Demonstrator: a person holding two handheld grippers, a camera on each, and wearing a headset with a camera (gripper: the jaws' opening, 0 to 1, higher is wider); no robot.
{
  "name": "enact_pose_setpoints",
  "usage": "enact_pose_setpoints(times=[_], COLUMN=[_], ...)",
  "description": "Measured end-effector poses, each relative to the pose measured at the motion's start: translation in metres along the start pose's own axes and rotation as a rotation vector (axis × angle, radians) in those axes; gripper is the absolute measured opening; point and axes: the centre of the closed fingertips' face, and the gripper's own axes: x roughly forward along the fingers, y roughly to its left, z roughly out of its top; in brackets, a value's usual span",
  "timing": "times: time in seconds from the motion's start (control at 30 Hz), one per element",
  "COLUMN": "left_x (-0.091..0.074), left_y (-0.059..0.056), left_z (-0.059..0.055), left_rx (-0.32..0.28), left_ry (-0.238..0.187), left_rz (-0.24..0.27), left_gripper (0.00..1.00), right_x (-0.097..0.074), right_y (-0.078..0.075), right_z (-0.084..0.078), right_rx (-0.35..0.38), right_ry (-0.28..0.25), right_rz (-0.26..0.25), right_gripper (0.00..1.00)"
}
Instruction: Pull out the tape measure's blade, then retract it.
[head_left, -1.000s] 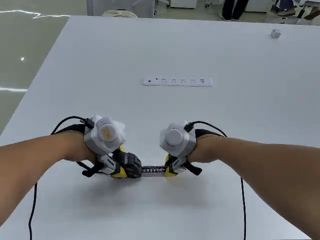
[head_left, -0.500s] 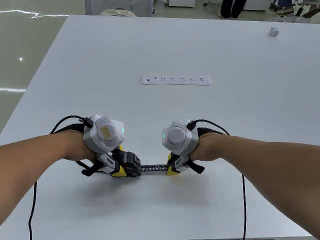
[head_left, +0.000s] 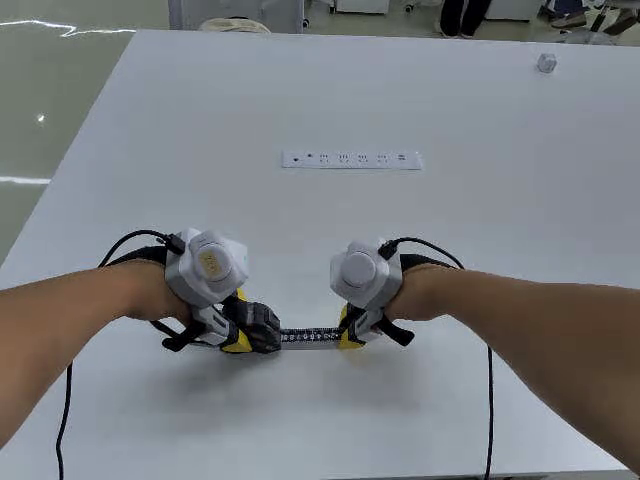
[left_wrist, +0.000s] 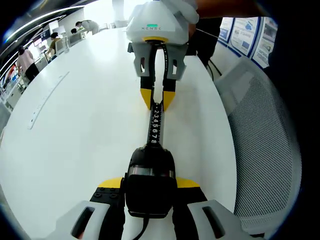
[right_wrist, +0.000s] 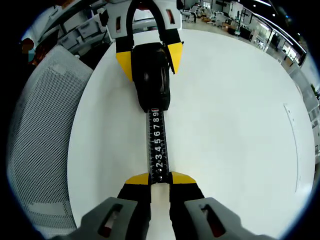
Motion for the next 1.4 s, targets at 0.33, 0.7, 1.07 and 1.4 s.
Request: enact_pose_setpoints(times=[0.33, 0.7, 1.07, 1.4], left_x=[-0.001, -0.002, 0.0, 0.001], left_y=[-0.002, -0.002, 0.001, 0.002], left_z=[0.001, 0.002, 0.0, 0.0], left_rx=[0.001, -0.004, -0.002, -0.003], left_ry=[0.001, -0.003, -0.002, -0.002], left_rz=[0.0, 0.004, 0.003, 0.002], left_gripper=[0.33, 0.33, 0.33, 0.33], right_x=[-0.003, -0.005, -0.009, -0.011], right_y=[0.0, -0.001, 0.0, -0.001], right_z=[-0.007, -0.015, -0.022, -0.027], right_rx=[0.01, 0.02, 0.035, 0.039], right_ry=[0.004, 0.008, 0.013, 0.012], right_rz=[-0.006, -0.01, -0.007, -0.017], right_gripper=[0.12, 0.12, 0.12, 0.12])
